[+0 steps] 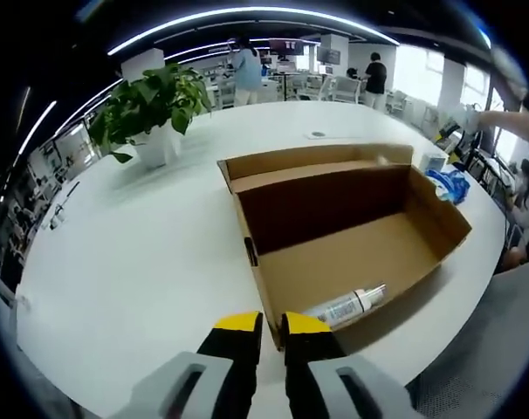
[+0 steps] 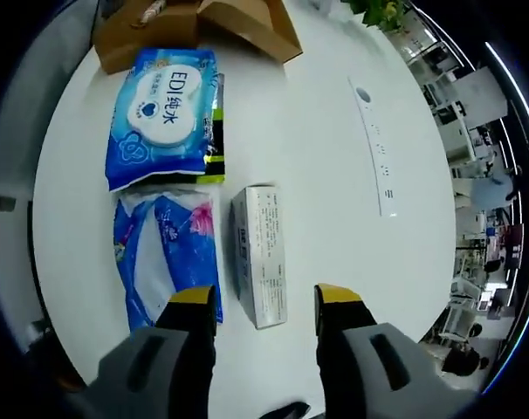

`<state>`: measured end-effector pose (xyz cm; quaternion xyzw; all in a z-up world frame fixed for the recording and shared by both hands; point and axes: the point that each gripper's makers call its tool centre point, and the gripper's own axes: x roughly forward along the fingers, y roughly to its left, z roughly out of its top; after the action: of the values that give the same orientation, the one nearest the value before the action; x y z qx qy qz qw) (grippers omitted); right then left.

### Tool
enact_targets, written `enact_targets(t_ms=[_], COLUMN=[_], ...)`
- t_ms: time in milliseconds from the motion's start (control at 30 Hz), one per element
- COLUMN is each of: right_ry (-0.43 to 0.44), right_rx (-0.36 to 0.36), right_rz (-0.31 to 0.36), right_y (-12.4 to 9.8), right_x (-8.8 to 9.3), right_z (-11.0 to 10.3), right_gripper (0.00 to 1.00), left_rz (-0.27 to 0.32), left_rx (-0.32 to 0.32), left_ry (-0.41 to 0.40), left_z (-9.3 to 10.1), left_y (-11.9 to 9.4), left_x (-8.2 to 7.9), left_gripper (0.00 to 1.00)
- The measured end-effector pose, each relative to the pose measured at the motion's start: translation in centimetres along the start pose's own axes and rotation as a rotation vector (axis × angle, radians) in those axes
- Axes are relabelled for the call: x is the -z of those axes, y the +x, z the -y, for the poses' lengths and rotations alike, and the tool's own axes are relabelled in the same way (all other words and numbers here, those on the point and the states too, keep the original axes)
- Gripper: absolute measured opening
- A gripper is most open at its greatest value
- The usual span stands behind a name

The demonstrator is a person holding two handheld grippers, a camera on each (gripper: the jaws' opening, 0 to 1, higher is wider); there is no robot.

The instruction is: Operate the shoe box by opening the lid, removing the specified soft item, and placing it in the target area until the item is outside and the box remains undamaged.

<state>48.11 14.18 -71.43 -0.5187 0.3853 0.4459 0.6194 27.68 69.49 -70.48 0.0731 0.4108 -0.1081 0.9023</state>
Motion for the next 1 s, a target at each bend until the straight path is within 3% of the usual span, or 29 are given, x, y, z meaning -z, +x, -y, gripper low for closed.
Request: enact_targets(t_ms=[533, 733, 1000], right_ry=[0.240, 0.356, 0.497], right_rx=[0.043, 0.063, 0.106], right_rz=[0.103, 0.148, 0.221], right_y=[-3.5, -5.0, -7.2], right_x=[-1.4, -1.9, -2.9], right_z=[-1.2, -1.9, -2.6], right_gripper=[0.70, 0.77, 0.88], left_rz=[0.033, 0.046, 0.096], left_rx=[0.032, 0.068, 0.142], left_ry=[0.018, -0.015, 0.006], left_z=[0.3, 0.2, 0.6], left_y=[-0.6, -1.1, -2.0], left_x=[-0.9, -1.8, -4.0], left_gripper=[0.21, 0.27, 0.30])
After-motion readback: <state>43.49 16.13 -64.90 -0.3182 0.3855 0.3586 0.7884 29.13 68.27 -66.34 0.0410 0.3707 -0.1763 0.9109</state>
